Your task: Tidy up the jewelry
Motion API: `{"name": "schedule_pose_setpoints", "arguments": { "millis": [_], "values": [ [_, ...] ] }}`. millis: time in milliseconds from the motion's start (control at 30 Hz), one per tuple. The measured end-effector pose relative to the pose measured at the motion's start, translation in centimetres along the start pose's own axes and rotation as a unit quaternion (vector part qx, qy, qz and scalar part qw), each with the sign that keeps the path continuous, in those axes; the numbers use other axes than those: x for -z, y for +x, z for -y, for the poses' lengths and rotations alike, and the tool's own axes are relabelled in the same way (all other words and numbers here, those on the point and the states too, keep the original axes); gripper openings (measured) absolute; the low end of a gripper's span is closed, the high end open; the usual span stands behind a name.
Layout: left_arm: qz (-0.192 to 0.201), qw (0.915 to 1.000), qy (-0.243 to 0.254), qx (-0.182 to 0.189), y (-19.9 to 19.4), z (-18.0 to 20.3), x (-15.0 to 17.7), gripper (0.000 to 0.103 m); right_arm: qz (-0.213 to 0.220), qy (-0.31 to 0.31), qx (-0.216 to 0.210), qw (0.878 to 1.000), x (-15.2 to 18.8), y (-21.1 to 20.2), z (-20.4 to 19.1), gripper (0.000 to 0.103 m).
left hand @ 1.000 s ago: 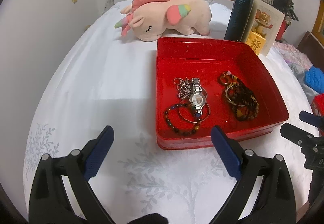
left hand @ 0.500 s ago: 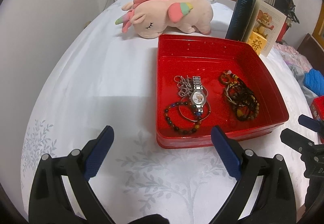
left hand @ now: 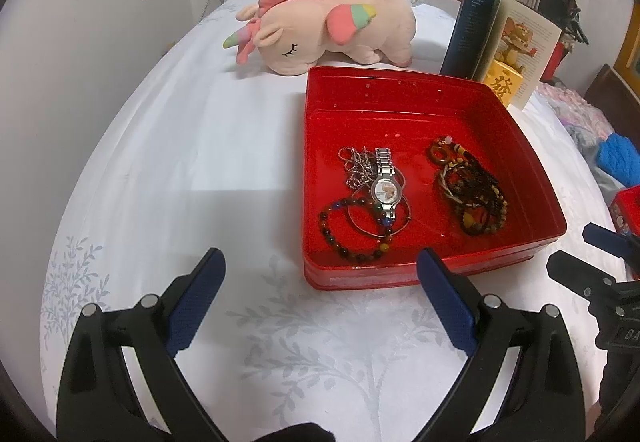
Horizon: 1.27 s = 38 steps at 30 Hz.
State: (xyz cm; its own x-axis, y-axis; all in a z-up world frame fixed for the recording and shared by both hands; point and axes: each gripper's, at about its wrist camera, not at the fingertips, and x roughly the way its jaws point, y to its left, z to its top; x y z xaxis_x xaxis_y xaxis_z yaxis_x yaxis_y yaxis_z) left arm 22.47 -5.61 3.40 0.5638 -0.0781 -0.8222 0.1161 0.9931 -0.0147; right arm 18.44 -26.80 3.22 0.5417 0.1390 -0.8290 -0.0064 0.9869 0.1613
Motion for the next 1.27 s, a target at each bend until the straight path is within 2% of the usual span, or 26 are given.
{"name": "schedule_pose_setpoints", "arguments": {
  "millis": [1267],
  "values": [
    [-0.007, 1.0, -0.002, 0.0, 0.45, -0.12, -0.11, 0.096, -0.004, 0.0, 0.0, 1.0, -0.14, 0.25, 0.27, 0.099]
  ]
}}
